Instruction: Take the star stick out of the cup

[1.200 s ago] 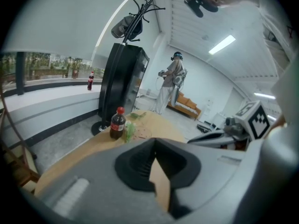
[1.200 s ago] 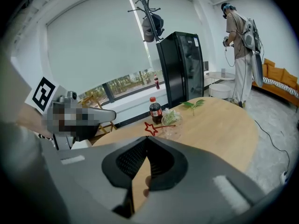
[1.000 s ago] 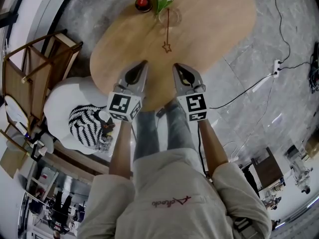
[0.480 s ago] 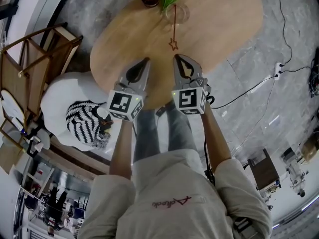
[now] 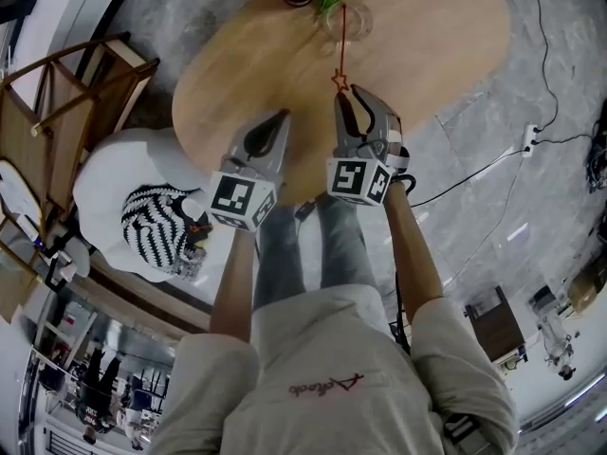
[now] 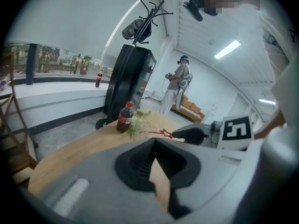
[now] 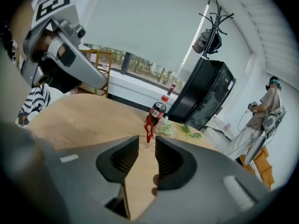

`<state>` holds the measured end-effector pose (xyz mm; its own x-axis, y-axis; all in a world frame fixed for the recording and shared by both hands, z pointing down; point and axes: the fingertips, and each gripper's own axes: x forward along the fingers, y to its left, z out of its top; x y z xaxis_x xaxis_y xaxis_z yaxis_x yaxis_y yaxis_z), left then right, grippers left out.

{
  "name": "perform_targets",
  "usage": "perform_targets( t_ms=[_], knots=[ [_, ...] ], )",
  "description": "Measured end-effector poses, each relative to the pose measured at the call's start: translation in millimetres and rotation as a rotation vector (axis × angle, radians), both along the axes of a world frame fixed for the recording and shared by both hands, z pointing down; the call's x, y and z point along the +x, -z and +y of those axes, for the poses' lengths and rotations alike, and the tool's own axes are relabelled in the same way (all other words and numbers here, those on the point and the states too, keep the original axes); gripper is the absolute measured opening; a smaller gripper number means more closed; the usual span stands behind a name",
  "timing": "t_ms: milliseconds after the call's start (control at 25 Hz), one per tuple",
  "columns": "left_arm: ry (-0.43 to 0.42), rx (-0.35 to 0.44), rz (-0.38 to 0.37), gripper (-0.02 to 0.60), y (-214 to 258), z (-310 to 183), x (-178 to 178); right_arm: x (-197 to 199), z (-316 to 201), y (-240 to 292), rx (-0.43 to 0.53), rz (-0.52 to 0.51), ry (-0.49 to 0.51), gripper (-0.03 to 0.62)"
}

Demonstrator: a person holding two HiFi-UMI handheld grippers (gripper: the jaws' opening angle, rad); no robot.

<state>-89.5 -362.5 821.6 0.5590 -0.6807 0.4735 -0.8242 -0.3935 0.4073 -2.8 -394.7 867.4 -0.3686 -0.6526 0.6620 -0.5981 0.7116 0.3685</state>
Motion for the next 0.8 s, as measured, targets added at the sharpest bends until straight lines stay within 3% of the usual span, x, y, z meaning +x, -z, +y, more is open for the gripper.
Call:
perform_targets(
  t_ms=[280, 800],
  knots=[
    [0.014, -0.003, -0.005, 0.000, -1.4, -1.0, -11.7, -4.8, -13.5, -5.5, 0.005, -0.002, -0.025, 0.113],
    [0.000, -0.010, 0.002, 0.000, -4.3, -0.8, -5.0, -6.5, -17.1, -6.9, 0.028, 0.029, -0.002, 0.044]
  ],
)
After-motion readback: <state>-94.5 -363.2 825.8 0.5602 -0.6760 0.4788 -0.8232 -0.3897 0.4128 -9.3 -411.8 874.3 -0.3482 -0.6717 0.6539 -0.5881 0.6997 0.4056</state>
